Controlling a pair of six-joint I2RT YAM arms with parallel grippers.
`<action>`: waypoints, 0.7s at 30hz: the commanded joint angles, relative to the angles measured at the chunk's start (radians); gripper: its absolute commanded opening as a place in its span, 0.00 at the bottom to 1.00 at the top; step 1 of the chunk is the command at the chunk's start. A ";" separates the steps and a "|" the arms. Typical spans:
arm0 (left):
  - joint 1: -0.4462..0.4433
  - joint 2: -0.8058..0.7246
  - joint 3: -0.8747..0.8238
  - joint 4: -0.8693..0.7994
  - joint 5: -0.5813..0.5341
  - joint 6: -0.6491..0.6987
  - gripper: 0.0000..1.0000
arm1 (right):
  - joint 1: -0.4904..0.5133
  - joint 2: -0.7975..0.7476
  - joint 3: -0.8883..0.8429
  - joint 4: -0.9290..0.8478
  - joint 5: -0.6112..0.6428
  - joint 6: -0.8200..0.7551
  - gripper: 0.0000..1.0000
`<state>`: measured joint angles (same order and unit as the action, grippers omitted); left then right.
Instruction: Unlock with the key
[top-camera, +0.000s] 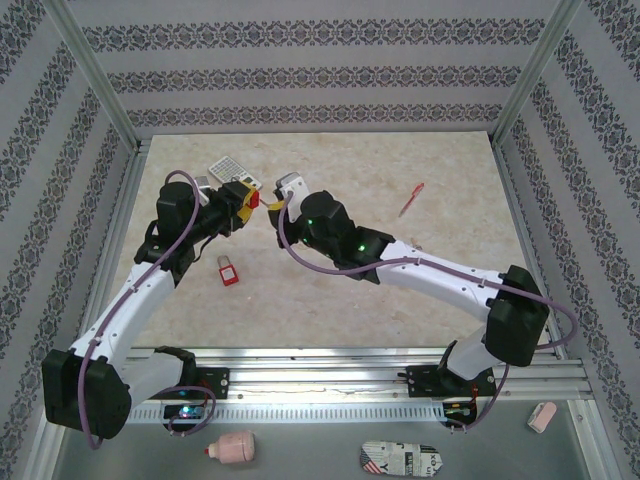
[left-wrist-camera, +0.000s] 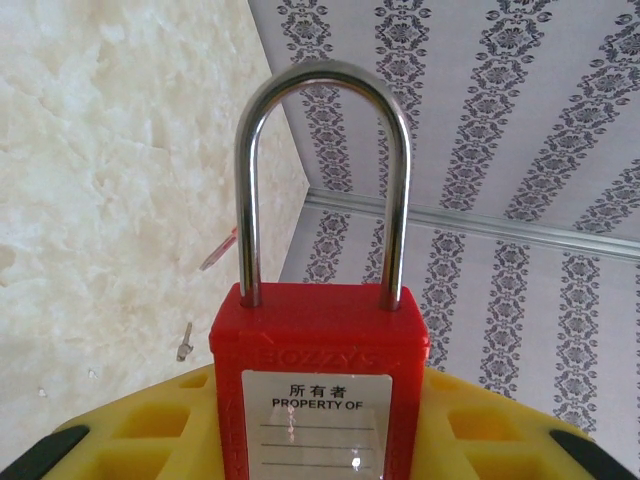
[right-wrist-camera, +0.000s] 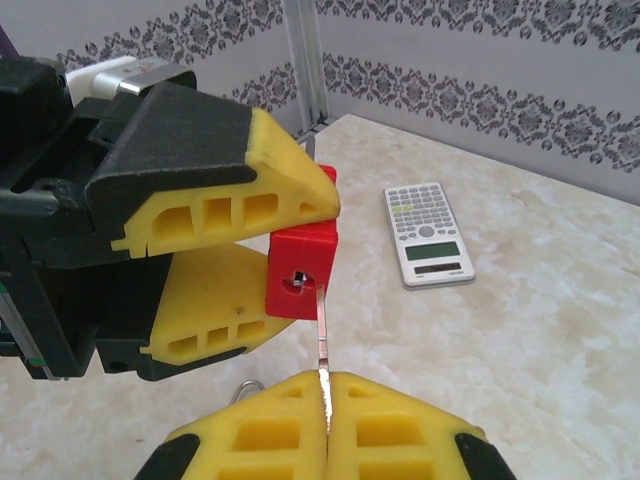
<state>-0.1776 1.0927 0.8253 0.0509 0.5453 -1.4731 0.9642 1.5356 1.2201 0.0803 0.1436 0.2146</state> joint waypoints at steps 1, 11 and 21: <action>-0.010 -0.021 0.023 0.004 -0.015 0.011 0.00 | -0.005 0.020 0.027 0.026 -0.025 0.034 0.00; -0.010 -0.025 0.004 0.019 -0.020 0.010 0.00 | -0.013 0.033 0.027 0.056 -0.039 0.069 0.00; -0.012 -0.026 -0.007 0.027 -0.024 0.016 0.00 | -0.024 0.027 0.022 0.062 -0.052 0.088 0.00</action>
<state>-0.1776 1.0927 0.8200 0.0513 0.5224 -1.4727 0.9504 1.5631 1.2201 0.1093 0.1040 0.2859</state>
